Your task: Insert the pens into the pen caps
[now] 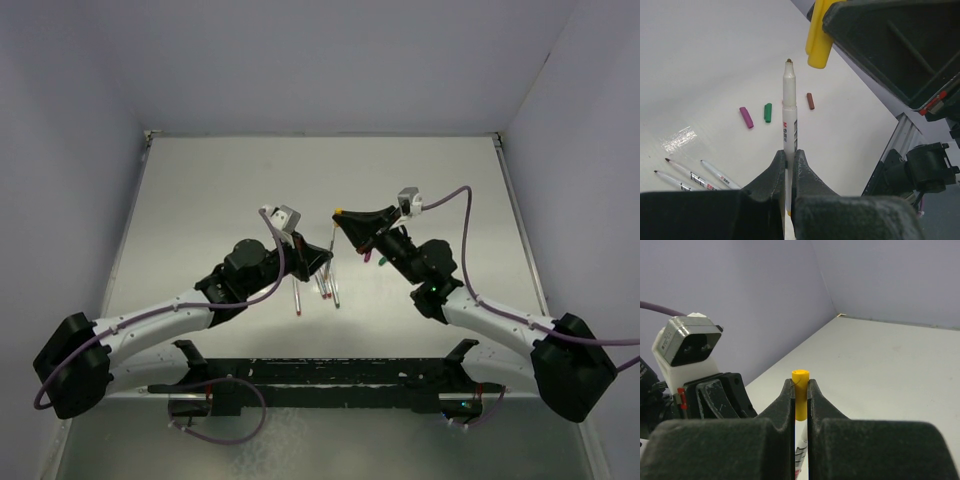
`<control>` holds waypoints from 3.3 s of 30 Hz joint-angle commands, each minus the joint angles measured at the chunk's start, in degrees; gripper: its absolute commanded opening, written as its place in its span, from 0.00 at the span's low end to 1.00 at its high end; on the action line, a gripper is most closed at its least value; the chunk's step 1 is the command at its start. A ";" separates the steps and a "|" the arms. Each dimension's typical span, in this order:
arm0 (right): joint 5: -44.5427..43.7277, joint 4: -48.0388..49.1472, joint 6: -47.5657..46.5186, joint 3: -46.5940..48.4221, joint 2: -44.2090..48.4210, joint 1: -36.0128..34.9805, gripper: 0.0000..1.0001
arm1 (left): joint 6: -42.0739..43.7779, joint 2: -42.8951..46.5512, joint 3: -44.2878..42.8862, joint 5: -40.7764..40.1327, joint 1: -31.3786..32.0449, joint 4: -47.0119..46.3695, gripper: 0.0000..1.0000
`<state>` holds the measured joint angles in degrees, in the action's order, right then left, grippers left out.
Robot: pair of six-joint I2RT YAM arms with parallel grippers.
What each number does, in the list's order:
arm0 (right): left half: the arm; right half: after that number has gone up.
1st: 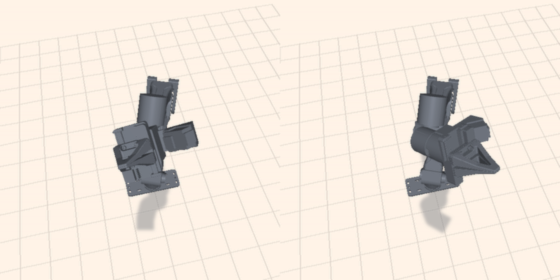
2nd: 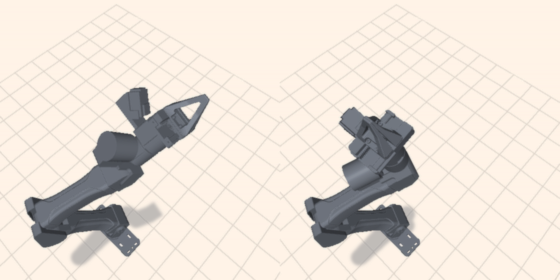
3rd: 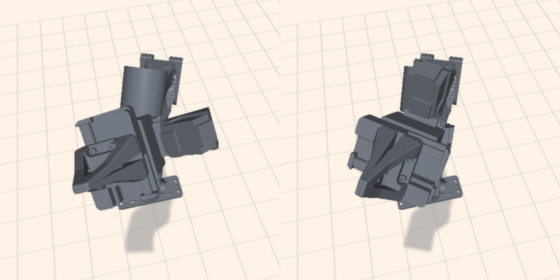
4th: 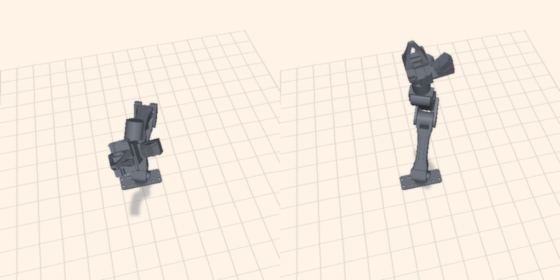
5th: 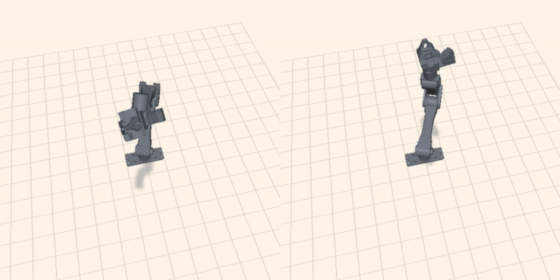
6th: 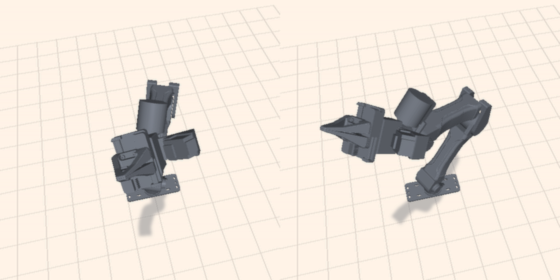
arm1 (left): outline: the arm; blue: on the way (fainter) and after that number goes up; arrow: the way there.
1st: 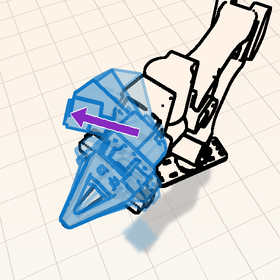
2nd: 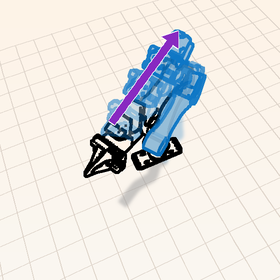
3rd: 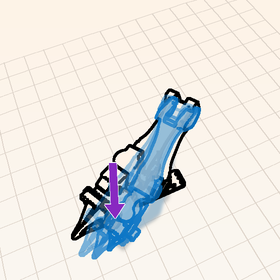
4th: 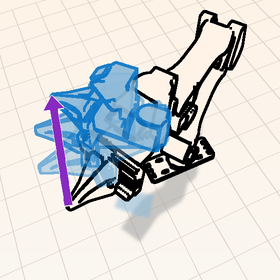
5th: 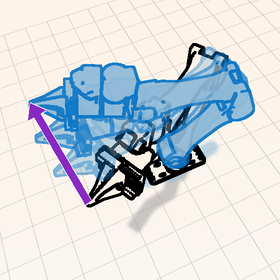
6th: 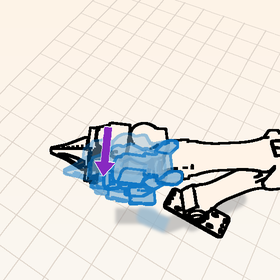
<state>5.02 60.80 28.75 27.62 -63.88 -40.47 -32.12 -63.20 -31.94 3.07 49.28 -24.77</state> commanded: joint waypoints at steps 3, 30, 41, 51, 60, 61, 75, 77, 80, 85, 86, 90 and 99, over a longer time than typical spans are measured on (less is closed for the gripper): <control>-1.59 4.87 -1.59 0.18 -0.84 -0.21 0.00 | 0.39 1.83 0.48 1.12 0.38 -3.29 0.00; -1.34 6.83 -1.77 0.49 -3.59 -0.20 0.00 | 0.21 1.50 0.47 1.63 0.56 -3.09 0.00; -0.09 7.68 -0.13 0.54 -4.47 -0.16 0.00 | 0.10 2.98 1.60 -0.56 0.60 -3.54 0.00; 1.08 7.58 2.69 -0.16 -3.39 -0.20 0.00 | -0.21 1.14 1.27 -1.11 0.64 -5.58 0.00; 1.62 9.03 4.84 -0.70 -4.93 -0.21 0.00 | -0.07 0.76 1.16 -1.88 0.62 -7.79 0.00; 1.72 9.02 4.91 -0.72 -4.95 -0.22 0.00 | 0.07 1.27 1.44 -2.31 0.63 -8.56 0.00; 9.02 5.72 5.95 0.53 -6.89 -0.16 0.00 | 3.13 3.76 2.46 -6.96 0.60 -14.09 0.00; 10.31 3.28 5.75 1.04 -7.13 -0.22 0.00 | 4.13 4.11 2.18 -7.97 0.64 -14.52 0.00; 11.75 -0.27 5.36 1.61 -7.49 -0.29 0.00 | 6.27 4.59 1.09 -9.29 0.63 -14.21 0.00; 13.75 -4.03 5.38 2.07 -8.16 -0.22 0.00 | 8.90 4.32 -0.97 -10.76 0.60 -13.84 0.00; 14.04 -5.39 5.31 2.31 -8.25 -0.20 0.00 | 9.41 4.36 -1.12 -11.23 0.63 -14.09 0.00; 14.83 -10.23 4.64 3.59 -9.16 -0.23 0.00 | 11.24 5.16 -1.71 -13.39 0.64 -15.54 0.00; 15.58 -15.43 4.51 4.32 -13.74 -0.52 0.00 | 14.85 6.77 -4.63 -16.36 0.54 -19.85 0.00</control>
<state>13.63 57.28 33.95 33.01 -74.35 -39.86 -20.60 -60.18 -28.77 -8.01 50.39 -28.08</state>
